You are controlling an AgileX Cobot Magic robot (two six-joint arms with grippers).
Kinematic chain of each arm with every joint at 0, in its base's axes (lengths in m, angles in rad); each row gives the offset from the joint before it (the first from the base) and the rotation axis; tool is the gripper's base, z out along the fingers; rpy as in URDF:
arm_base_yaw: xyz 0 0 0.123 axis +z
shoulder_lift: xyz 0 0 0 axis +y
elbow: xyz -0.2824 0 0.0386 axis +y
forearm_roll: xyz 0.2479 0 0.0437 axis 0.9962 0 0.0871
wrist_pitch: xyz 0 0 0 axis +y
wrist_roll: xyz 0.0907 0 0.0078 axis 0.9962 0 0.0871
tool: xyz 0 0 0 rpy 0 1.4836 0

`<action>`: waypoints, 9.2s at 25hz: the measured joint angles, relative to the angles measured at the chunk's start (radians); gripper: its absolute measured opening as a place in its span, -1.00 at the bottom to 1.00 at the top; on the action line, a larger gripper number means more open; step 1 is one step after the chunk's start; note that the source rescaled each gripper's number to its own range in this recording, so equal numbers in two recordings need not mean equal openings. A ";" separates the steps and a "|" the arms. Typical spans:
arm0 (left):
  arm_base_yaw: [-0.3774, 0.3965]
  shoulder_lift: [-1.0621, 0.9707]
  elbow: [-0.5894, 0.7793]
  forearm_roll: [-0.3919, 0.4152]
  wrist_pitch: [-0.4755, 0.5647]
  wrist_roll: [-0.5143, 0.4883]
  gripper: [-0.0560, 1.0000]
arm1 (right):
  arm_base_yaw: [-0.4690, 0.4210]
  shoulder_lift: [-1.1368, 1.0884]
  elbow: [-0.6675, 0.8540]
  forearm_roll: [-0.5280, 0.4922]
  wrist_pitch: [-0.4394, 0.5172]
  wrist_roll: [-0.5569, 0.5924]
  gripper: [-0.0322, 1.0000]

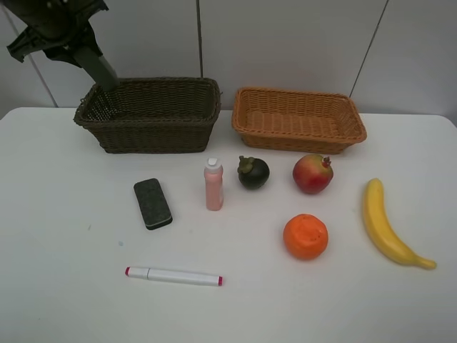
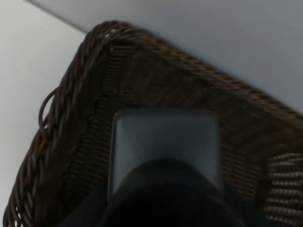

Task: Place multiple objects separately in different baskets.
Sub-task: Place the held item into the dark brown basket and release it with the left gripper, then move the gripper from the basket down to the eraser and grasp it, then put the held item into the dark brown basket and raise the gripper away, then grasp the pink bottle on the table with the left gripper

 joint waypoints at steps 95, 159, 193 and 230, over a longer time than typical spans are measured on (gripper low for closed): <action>-0.314 0.181 0.300 -0.063 0.290 -0.058 0.85 | 0.000 0.000 0.000 0.001 0.000 0.000 1.00; -0.284 0.302 -0.647 0.004 0.575 0.120 0.98 | 0.000 0.000 0.000 0.001 0.000 0.000 1.00; -0.582 0.148 -0.170 -0.004 0.588 0.172 0.98 | 0.000 0.000 0.000 0.001 0.000 0.000 1.00; -0.582 0.358 -0.171 -0.037 0.570 0.184 -0.41 | 0.000 0.000 0.000 0.001 0.000 0.000 1.00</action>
